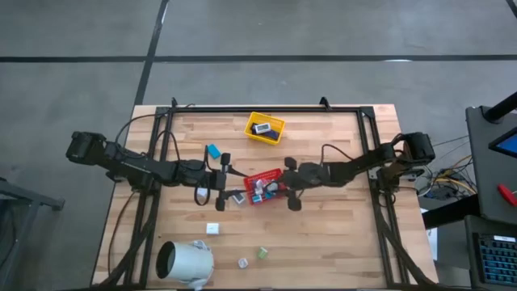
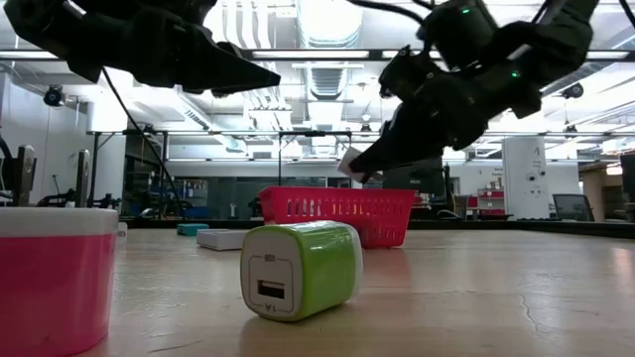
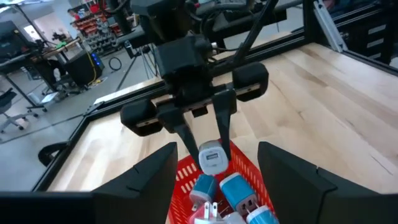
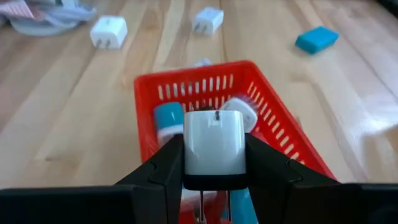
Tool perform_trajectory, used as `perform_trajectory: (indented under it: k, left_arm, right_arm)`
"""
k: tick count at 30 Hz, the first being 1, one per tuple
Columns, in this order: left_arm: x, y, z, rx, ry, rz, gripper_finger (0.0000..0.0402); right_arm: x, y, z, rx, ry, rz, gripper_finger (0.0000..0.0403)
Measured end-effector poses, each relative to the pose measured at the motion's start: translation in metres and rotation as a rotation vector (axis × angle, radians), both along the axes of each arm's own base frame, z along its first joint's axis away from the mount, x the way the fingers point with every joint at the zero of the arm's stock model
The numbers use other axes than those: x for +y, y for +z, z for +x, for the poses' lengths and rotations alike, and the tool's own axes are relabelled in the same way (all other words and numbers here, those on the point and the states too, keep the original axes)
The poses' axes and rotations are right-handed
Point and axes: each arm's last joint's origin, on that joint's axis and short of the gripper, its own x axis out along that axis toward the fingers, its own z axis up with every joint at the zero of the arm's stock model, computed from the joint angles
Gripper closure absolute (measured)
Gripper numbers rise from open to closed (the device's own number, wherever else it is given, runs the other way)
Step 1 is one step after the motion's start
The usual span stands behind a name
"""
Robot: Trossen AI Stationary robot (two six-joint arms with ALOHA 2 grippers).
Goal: Pick & Place Office items
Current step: Put the white and black charger adapter into the red bin
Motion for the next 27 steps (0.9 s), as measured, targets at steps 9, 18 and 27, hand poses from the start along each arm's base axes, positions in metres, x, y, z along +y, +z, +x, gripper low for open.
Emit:
perform_trajectory:
  k: [9,18,27]
  left_arm:
    - [0.001,0.0,0.0,0.001,0.028,0.007,0.0174]
    - [0.002,0.0,0.0,0.0,0.05,0.012,0.0174]
    - [0.002,0.0,0.0,0.0,0.051,0.012,0.0174]
  right_arm:
    - [-0.02,0.005,0.008,0.136,0.021,0.021,0.0277]
    - [-0.028,0.007,0.01,0.22,0.04,0.06,0.0277]
    - [-0.03,0.008,0.01,0.25,0.047,0.083,0.0277]
